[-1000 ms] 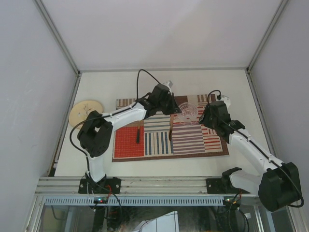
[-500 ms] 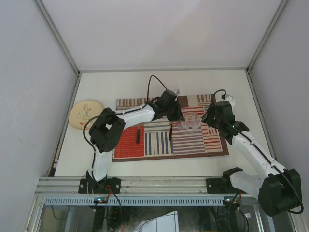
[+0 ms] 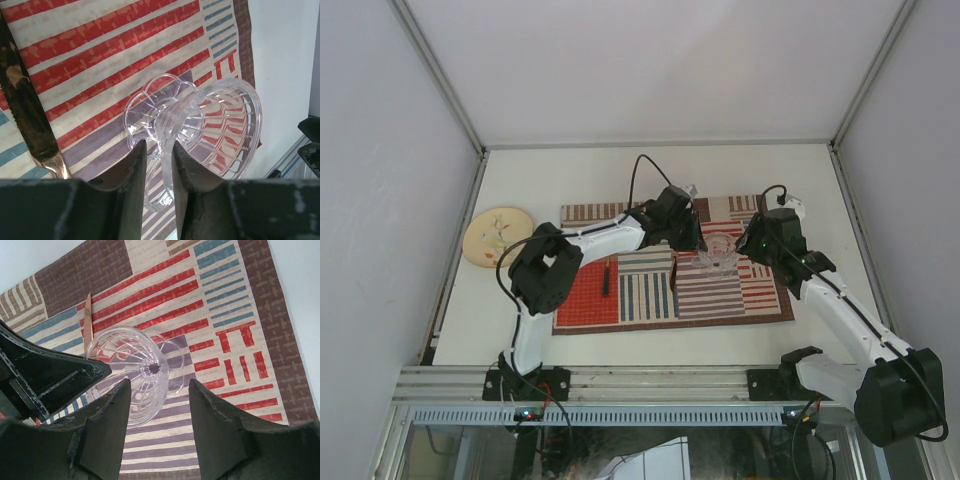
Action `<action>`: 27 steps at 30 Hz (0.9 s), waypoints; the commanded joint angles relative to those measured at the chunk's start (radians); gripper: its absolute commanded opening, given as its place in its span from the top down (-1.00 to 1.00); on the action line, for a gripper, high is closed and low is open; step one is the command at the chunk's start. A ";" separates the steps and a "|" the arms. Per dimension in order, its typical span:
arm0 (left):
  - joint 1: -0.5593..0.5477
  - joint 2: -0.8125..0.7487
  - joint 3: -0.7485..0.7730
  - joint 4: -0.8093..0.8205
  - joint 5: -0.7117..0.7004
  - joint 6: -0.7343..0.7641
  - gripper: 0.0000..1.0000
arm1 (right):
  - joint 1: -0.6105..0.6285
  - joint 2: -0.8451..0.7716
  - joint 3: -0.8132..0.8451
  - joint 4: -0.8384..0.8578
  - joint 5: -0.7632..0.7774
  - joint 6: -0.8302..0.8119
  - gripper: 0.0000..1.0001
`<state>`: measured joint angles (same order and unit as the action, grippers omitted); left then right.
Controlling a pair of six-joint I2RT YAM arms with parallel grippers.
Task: Set the dinner table for one person
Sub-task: Place the cup on the napkin.
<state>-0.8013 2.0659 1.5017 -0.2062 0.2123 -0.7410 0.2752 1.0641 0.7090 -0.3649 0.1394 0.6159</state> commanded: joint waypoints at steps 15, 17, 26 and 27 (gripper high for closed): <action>-0.022 -0.113 0.055 -0.007 -0.045 0.029 0.10 | 0.010 0.015 0.034 0.030 -0.017 0.001 -0.01; -0.022 -0.123 0.057 -0.008 -0.048 0.029 0.09 | 0.015 0.018 0.034 0.030 -0.016 0.003 -0.01; -0.024 -0.237 -0.014 -0.006 -0.135 0.042 0.09 | 0.046 0.045 0.025 0.033 0.007 0.008 -0.01; -0.024 -0.268 -0.041 -0.002 -0.155 0.047 0.10 | 0.047 0.051 0.021 0.038 0.008 0.008 -0.01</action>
<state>-0.8185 1.9472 1.4990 -0.2333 0.1375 -0.7296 0.3096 1.0973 0.7094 -0.3618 0.1276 0.6201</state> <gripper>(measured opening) 0.456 0.503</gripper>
